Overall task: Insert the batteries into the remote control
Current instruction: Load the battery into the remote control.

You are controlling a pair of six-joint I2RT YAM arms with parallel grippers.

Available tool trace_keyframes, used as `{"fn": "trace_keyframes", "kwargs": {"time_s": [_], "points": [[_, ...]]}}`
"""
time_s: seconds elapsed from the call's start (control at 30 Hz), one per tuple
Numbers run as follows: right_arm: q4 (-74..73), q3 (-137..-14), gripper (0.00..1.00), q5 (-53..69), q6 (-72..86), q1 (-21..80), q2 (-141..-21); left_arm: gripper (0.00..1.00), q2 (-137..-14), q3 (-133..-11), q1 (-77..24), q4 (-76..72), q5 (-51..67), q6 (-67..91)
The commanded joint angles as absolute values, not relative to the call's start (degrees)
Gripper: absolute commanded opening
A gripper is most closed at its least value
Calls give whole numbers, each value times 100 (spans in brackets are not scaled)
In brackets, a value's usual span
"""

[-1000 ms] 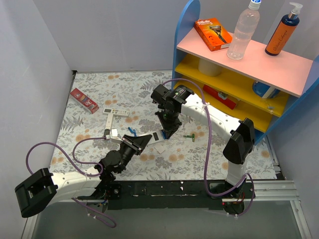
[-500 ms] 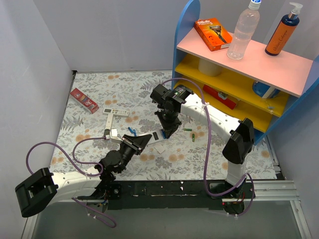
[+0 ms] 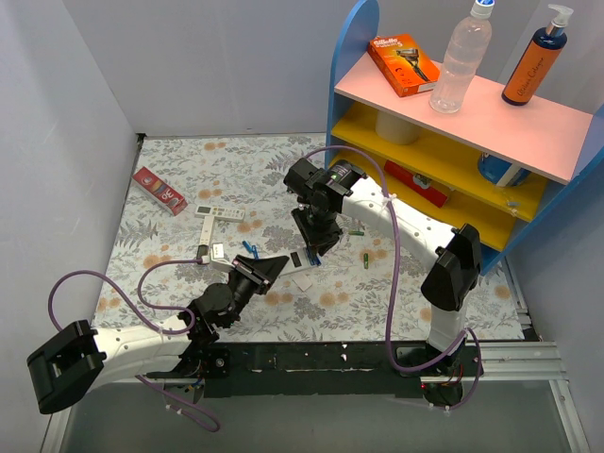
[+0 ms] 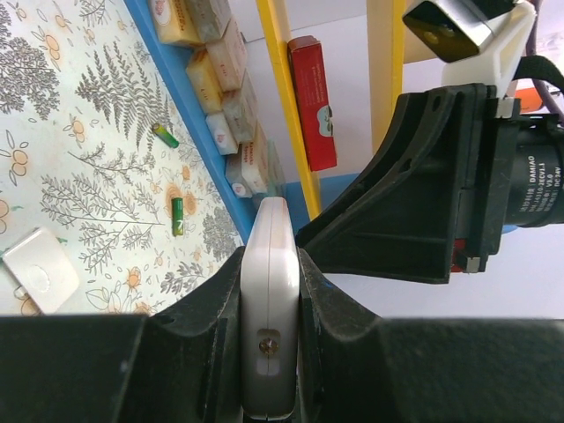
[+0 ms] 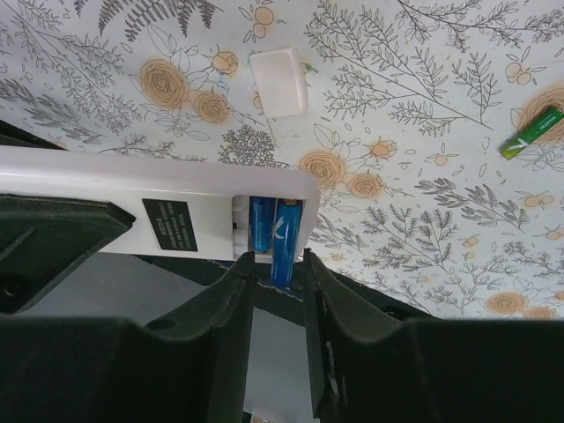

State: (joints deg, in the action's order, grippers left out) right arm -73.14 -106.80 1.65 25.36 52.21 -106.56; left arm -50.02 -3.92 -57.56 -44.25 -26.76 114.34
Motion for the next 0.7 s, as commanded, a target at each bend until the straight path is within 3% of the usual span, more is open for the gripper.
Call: {"fn": "trace_keyframes", "kwargs": {"time_s": [0.0,0.17,0.33,0.4,0.67], "points": [[-7260,-10986,39,44,2601,5256,-10617,0,-4860,-607,-5774,-4324,-2812,12551],[-7251,-11118,45,44,2602,5256,-10512,0,-4913,-571,-5774,-4298,-2821,12630],[-6665,-10987,63,210,2278,5256,-10065,0,-4966,-387,-5774,-4517,-2751,12700],[-6234,-10461,70,307,2040,5256,-9610,0,-4914,-326,-5766,-4579,-2716,12683],[-3169,-7772,81,1423,179,4923,-7413,0,-4808,-27,-5678,-5035,-2277,12586]]}}
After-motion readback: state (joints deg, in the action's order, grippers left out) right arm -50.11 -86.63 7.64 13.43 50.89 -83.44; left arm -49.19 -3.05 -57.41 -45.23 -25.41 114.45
